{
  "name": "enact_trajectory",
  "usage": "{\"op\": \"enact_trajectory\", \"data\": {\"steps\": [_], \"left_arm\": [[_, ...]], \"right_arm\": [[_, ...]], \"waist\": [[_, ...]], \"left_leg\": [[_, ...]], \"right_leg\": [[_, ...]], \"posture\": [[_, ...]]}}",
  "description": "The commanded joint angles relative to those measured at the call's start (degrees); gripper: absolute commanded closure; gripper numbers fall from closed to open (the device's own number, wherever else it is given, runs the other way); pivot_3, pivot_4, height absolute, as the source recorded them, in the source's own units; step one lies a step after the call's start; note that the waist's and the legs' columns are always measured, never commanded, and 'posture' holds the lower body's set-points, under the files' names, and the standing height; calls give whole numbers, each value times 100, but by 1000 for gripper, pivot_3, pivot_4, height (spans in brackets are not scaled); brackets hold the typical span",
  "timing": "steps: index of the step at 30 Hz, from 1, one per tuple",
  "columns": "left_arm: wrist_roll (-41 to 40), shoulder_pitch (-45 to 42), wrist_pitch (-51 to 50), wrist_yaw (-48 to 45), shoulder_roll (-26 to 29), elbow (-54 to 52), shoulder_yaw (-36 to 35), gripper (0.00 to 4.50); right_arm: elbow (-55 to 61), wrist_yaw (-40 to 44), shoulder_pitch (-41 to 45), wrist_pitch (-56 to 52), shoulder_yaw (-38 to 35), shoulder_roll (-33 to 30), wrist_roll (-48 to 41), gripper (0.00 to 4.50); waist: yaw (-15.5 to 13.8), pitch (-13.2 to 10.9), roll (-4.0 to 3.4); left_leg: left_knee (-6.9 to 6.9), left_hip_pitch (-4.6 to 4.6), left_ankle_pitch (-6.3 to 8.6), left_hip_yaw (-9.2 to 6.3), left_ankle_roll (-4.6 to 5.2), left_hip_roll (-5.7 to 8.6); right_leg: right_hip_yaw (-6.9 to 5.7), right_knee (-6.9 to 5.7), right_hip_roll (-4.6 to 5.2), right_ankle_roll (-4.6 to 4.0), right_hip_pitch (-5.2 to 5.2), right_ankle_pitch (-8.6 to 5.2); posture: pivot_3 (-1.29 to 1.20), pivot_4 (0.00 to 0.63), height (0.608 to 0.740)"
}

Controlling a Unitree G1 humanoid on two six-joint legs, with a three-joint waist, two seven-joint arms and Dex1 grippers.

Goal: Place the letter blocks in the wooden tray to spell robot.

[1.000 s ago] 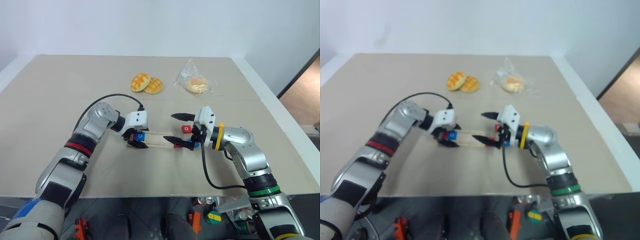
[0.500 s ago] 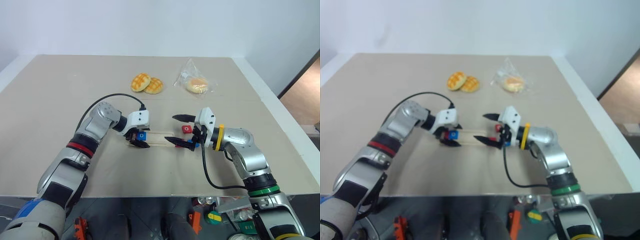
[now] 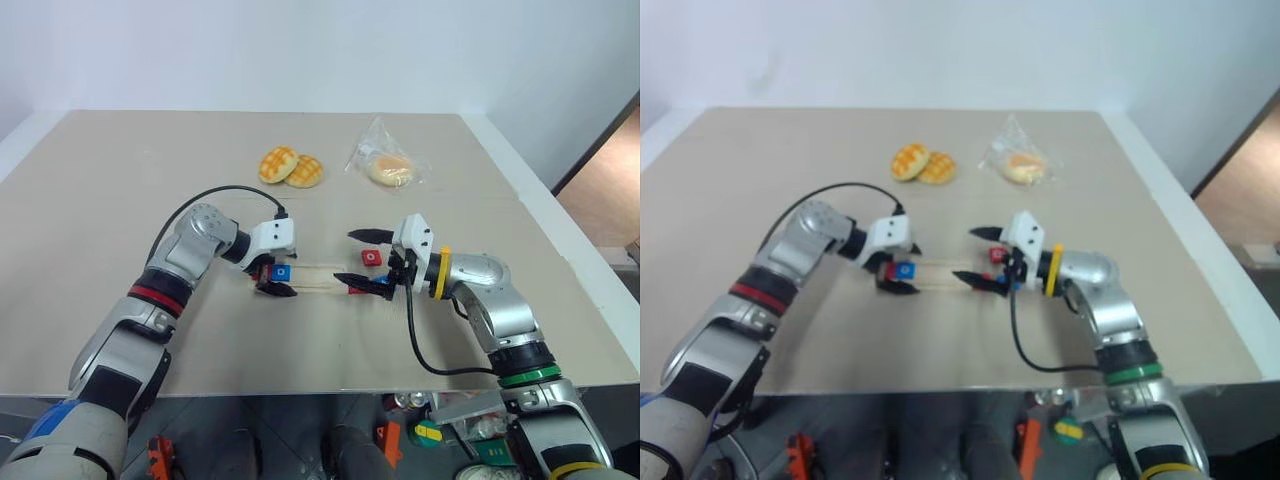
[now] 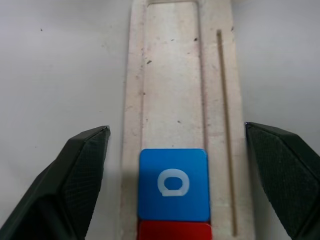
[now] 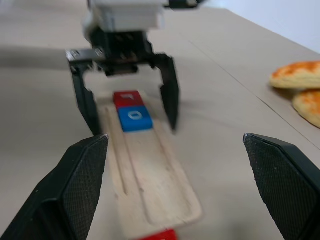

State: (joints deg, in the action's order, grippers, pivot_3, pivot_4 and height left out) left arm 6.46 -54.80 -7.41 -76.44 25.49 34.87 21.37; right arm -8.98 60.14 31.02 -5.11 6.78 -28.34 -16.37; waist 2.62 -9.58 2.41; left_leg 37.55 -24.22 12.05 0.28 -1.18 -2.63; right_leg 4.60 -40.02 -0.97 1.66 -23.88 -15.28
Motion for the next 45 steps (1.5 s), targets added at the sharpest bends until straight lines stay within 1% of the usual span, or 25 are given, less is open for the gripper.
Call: {"op": "enact_trajectory", "data": {"steps": [1, 4, 6, 7, 10, 13, 15, 17, 19, 22, 25, 28, 29, 30, 34, 35, 42, 45], "left_arm": [[-449, -204, -465, -244, 276, -625, -465, 58], [-992, 12, -1137, -494, 377, -1293, -759, 58], [-1836, 452, -2115, -757, 478, -2167, -1100, 58], [-2087, 605, -2480, -791, 519, -2483, -1210, 58], [-2674, 1274, -2991, -517, 612, -3304, -1644, 58], [-3066, 2067, -2946, 32, 509, -3944, -2199, 58], [-3154, 2409, -2782, 390, 438, -4185, -2399, 58], [-3020, 2849, -2474, 589, 499, -4395, -2426, 58], [-3011, 3188, -2456, 762, 524, -4621, -2452, 58], [-2880, 3578, -2312, 995, 563, -4829, -2349, 58], [-2917, 3752, -2318, 1226, 501, -4998, -2329, 58], [-2982, 3811, -2418, 1414, 462, -5160, -2328, 0], [-3003, 3834, -2416, 1475, 471, -5190, -2314, 0], [-3026, 3854, -2413, 1532, 486, -5213, -2300, 0], [-3099, 3885, -2441, 1664, 550, -5238, -2250, 0], [-3099, 3888, -2435, 1679, 573, -5230, -2227, 0], [-3117, 3808, -2374, 1801, 605, -5135, -2100, 0], [-3150, 3809, -2388, 1836, 593, -5115, -2106, 0]], "right_arm": [[-474, 237, 386, 293, -198, -302, 133, 0], [-749, 359, 466, 435, -190, -432, 233, 0], [-946, 477, 537, 537, -136, -529, 323, 0], [-1023, 534, 566, 592, -117, -553, 349, 0], [-1122, 757, 610, 572, -5, -613, 418, 0], [-1120, 959, 606, 511, 157, -669, 543, 0], [-1095, 1005, 609, 450, 196, -655, 563, 0], [-1043, 1056, 616, 310, 268, -630, 579, 0], [-1029, 1069, 616, 279, 347, -607, 652, 0], [-1183, 1072, 668, 266, 463, -591, 795, 0], [-1291, 1029, 711, 176, 543, -590, 894, 0], [-1299, 933, 693, 86, 529, -531, 927, 911], [-1304, 900, 682, 69, 535, -513, 944, 1660], [-1292, 869, 665, 50, 544, -492, 961, 1834], [-1068, 777, 553, -91, 562, -425, 986, 3226], [-1010, 755, 527, -132, 570, -418, 989, 3336], [-762, 668, 349, -278, 567, -435, 994, 3336], [-554, 640, 342, -401, 406, -483, 849, 3336]], "waist": [[12, -3, -5], [13, -5, -6], [18, -11, -17], [31, -15, -23], [39, -26, -41], [43, -33, -54], [31, -35, -54], [17, -37, -55], [15, -37, -55], [14, -39, -58], [13, -42, -58], [12, -44, -58], [12, -44, -58], [12, -44, -59], [16, -45, -59], [15, -45, -59], [15, -45, -60], [15, -45, -60]], "left_leg": [[0, 0, 0, 1, 0, 0], [-3, 0, 0, 0, 0, -1], [-6, -1, 0, -2, 0, -1], [-8, -2, 2, 3, 1, -1], [-10, -1, 3, -1, 2, -3], [-10, 3, 2, -7, 2, -8], [-10, 5, 2, -11, 1, -11], [-8, 3, 0, -15, 0, -11], [-7, 3, -4, -17, -5, -9], [-7, 26, -7, -15, -10, -4], [-7, 50, -7, -12, -10, 0], [-7, 57, -7, -10, -10, 0], [-7, 56, -7, -11, -10, -1], [-9, 57, -7, -11, -10, -1], [-16, 61, -6, -10, -10, -2], [-17, 62, -6, -10, -10, -2], [-17, 64, -6, -6, -10, -2], [-18, 65, -6, -6, -11, -3]], "right_leg": [[1, 0, 0, 0, -1, 0], [0, 0, -2, -1, -2, 0], [-1, 0, -2, -3, -3, -1], [3, 1, 2, -7, -3, -3], [0, 1, 3, -12, -4, -5], [-3, -1, -1, -14, -2, -5], [-7, -1, -2, -22, 0, 0], [-12, -1, -3, -37, 0, 8], [-16, -1, -3, -36, 1, 8], [-14, 2, 3, -22, 26, 1], [-13, 5, 9, -11, 50, -5], [-12, 5, 10, -11, 55, -5], [-13, 5, 10, -12, 55, -5], [-12, 5, 9, -11, 55, -5], [-10, 5, 7, -11, 54, -7], [-9, 5, 6, -12, 55, -7], [-7, 5, 6, -11, 55, -7], [-7, 5, 5, -12, 55, -8]], "posture": [[0, 150, 740], [0, 150, 740], [0, 150, 740], [0, 150, 740], [0, 150, 740], [0, 150, 740], [0, 150, 740], [0, 150, 740], [0, 150, 740], [0, 150, 740], [0, 150, 740], [0, 150, 740], [0, 150, 740], [0, 150, 740], [0, 150, 740], [0, 150, 740], [0, 150, 740], [0, 150, 740]]}}
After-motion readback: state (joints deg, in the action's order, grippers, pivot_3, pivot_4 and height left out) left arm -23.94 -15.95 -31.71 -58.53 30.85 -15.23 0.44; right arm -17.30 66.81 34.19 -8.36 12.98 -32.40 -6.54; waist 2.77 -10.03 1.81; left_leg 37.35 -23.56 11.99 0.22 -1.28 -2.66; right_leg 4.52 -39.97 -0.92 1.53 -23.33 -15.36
